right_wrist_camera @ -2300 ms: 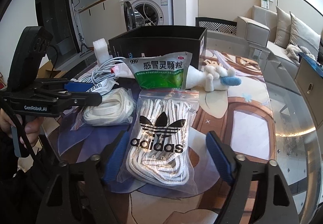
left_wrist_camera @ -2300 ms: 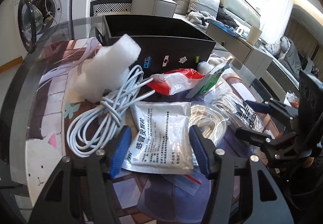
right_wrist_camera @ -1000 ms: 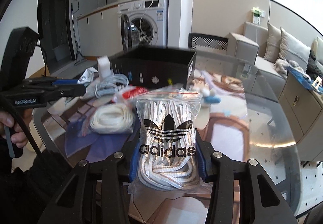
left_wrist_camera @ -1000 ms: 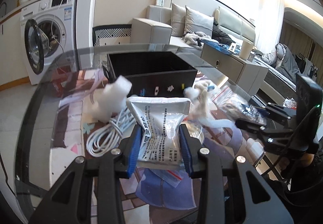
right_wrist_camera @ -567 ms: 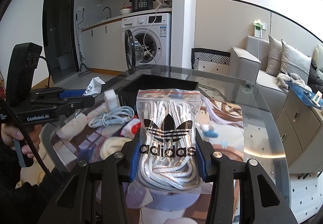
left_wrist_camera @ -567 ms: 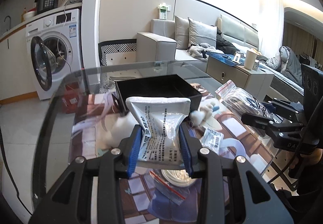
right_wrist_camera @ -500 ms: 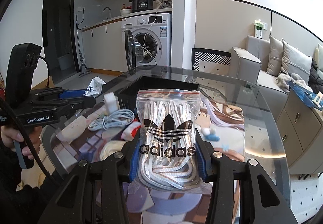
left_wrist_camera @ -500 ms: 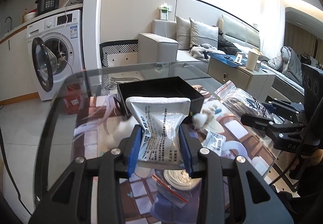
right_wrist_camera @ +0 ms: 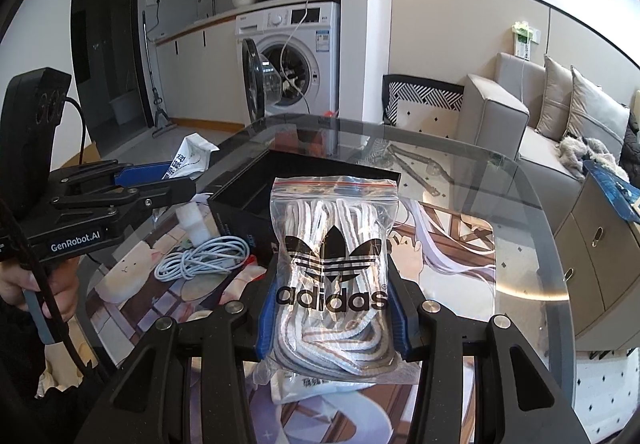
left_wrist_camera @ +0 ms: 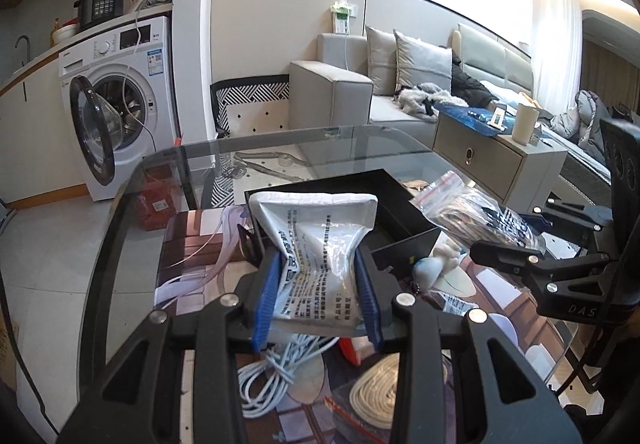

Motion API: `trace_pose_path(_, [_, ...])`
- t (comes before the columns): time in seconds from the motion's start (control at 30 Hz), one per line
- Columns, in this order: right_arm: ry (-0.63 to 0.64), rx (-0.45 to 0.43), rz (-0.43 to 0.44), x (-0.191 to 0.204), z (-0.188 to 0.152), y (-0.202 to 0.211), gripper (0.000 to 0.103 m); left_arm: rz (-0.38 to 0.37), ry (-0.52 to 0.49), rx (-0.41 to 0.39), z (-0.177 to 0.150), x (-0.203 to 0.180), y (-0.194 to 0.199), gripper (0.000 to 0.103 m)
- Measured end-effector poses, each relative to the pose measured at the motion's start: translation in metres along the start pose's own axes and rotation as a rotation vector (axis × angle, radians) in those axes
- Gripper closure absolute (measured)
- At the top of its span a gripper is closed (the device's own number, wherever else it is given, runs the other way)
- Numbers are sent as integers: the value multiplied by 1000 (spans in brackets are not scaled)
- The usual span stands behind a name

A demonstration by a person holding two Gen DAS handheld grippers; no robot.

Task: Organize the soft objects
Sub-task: 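Carry both items into the black box and open both tools to release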

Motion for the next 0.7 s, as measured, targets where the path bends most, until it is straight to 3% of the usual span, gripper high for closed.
trace_pose_path(0.7, [100, 176, 23, -3, 32, -77, 58, 12, 5, 111, 16, 5, -71, 67])
Point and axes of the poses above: each gripper's, at about its wrist camera, not at the fingertips, and y roughly against the way its jaws point, x to its left, z to its top, the point moved 9 cm from there along -y, roughly the way its jaws point, and after that the axes turned 2 degrees about -z, right-handed, at the moved point
